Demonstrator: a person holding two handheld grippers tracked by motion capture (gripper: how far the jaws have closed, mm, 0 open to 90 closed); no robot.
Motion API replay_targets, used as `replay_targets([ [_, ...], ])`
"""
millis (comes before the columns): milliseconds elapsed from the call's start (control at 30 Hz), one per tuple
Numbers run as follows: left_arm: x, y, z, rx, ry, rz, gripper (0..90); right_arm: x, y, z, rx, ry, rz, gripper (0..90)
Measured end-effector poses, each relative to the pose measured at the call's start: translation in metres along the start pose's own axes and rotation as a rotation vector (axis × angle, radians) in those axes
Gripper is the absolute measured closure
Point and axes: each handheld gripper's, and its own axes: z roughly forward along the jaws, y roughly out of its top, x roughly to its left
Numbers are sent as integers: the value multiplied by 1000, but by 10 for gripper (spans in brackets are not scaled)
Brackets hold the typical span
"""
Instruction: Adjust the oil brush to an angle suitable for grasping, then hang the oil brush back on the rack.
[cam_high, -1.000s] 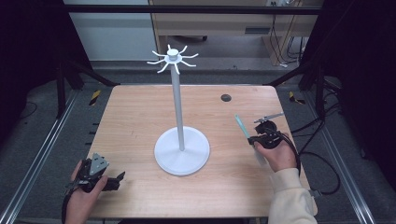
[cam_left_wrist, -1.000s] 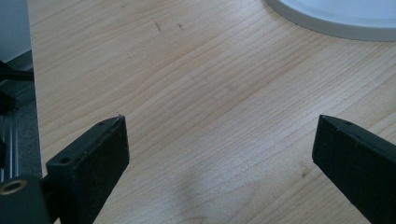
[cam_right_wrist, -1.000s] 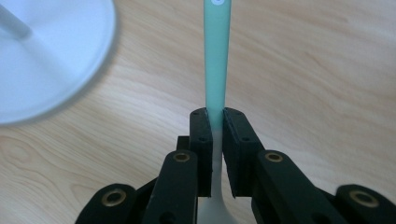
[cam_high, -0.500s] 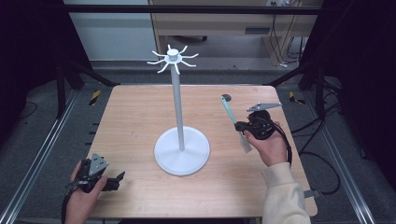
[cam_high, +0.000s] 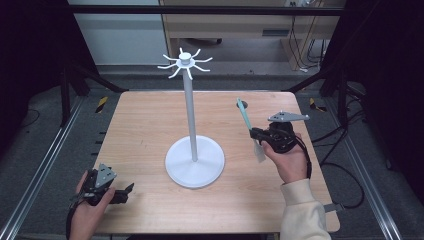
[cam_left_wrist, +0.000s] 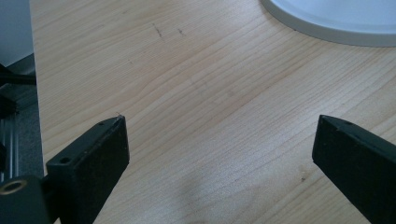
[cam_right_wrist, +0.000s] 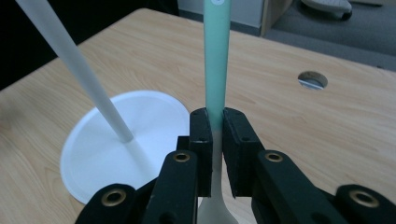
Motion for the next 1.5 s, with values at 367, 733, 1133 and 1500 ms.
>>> replay_targets([
  [367,0,0,0,3,2,0,34,21,16,-17,-138,42,-22,828],
  [733,0,0,0,6,7,-1,34,32,25,-29,-204,54,-46,828],
  [1133,1,0,0,4,6,1,34,48,34,-36,-268,96,-70,828],
  [1500,1,0,1,11,11,1,34,55,41,-38,-299,130,-69,828],
])
